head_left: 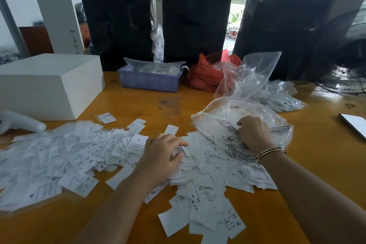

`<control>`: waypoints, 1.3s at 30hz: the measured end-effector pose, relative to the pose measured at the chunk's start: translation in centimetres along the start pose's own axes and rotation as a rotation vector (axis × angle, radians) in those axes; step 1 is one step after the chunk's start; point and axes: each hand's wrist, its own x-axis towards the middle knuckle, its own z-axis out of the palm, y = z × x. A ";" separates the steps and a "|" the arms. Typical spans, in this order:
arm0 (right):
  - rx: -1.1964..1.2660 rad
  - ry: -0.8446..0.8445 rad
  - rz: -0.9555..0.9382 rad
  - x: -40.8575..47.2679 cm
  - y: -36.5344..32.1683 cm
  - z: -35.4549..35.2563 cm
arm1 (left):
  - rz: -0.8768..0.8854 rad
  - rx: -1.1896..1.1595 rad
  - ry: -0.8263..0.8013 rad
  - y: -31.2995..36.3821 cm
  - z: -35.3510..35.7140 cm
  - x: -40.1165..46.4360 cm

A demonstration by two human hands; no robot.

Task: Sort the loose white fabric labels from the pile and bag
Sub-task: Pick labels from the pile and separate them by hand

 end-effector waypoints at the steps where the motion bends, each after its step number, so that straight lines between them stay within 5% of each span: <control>1: 0.072 0.030 0.007 -0.1 0.0 0.0 | -0.001 -0.016 0.008 0.0 0.1 0.0; 8: 0.764 0.382 -0.123 -3.2 -2.3 -1.5 | -0.094 -0.232 0.109 0.8 -0.3 0.4; 14: 1.356 -0.041 -0.232 -8.4 -6.3 -1.0 | -0.231 -0.718 0.055 1.4 -1.3 -0.1; 22: 1.443 -0.171 -0.253 -9.0 -8.1 0.4 | -0.252 -0.732 -0.013 1.1 -1.0 0.3; 27: 1.125 -0.133 -0.258 -8.9 -8.4 1.4 | -0.303 -0.719 0.094 1.0 -0.9 0.4; 32: 0.272 -0.112 -0.640 -9.8 -8.4 2.9 | -0.567 -0.882 0.351 0.0 -1.6 0.5; 39: 0.226 -0.008 -0.737 -10.1 -8.4 3.0 | -0.622 -0.823 0.416 0.0 -1.8 0.5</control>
